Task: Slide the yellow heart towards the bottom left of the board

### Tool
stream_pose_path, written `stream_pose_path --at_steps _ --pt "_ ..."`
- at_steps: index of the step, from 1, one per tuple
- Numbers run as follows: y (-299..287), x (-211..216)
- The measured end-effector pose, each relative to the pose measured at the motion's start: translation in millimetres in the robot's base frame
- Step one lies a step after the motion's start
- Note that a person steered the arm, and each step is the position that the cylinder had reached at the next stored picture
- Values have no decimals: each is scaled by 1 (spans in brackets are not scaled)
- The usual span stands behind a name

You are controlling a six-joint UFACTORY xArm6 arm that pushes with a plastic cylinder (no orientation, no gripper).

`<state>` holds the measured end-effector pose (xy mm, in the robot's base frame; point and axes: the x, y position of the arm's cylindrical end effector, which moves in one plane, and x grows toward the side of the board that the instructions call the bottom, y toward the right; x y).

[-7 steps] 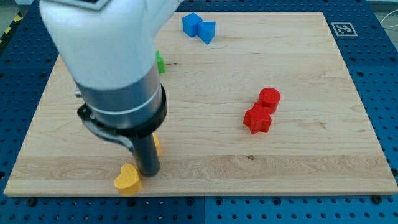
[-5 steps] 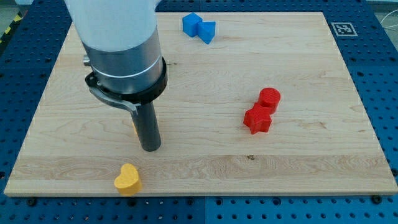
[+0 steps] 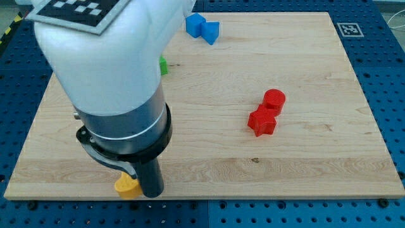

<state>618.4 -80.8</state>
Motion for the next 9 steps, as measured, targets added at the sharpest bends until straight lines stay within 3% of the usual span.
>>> stream_pose_path --at_steps 2,5,7,9 --pt "-40 -4" --pt "-64 -71" --pt "-48 -10" --pt "-50 1"
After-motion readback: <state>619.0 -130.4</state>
